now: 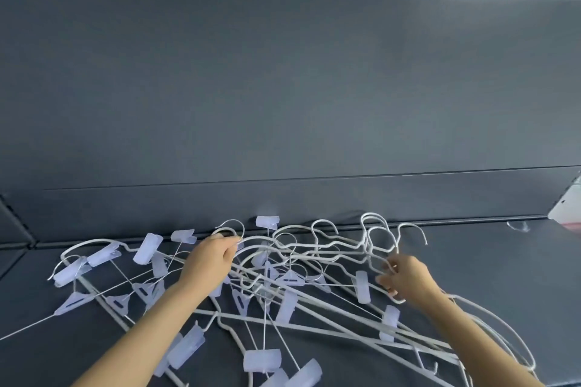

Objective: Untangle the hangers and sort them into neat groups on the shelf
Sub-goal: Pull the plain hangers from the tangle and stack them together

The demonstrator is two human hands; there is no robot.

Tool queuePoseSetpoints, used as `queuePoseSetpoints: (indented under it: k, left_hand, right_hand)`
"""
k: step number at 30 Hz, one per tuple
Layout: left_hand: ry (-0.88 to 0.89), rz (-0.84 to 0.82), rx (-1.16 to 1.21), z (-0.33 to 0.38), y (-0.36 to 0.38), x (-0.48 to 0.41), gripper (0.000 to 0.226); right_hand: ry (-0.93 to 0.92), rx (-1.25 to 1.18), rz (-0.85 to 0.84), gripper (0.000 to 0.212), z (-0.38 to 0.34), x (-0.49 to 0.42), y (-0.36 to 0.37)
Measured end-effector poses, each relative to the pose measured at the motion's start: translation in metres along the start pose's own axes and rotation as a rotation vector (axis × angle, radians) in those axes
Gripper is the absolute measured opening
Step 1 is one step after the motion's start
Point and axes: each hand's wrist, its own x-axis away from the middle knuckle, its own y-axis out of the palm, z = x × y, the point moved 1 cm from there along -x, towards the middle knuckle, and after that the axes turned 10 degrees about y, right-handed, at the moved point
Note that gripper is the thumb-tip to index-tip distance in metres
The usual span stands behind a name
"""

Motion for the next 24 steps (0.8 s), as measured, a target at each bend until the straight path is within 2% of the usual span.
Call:
queuePoseSetpoints:
  k: [2,7,12,18,24]
  left_hand:
    - [-0.012,-0.007,0.016,0.004,-0.002,0.002,0.031]
    - [-0.009,0.033,0.094,0.01,-0.014,0.01,0.031]
    - [0.105,0.17,0.143,0.029,-0.025,0.014,0.028]
    - [0.17,0.209,0.214,0.035,-0.037,0.019,0.026]
    - [0.183,0.2,0.262,0.033,-0.037,0.017,0.026]
  right_hand:
    - [0.0,-0.025,0.027,0.008,-0.003,0.002,-0.001]
    - [-0.119,-0.107,0.099,0.022,-0.021,0.012,-0.035]
    - [-0.217,-0.18,0.19,0.014,-0.038,0.017,-0.061]
    - [-0.295,-0.323,0.154,0.014,-0.044,0.027,-0.076]
    - [-0.239,-0.248,0.247,0.021,-0.047,0.023,-0.076]
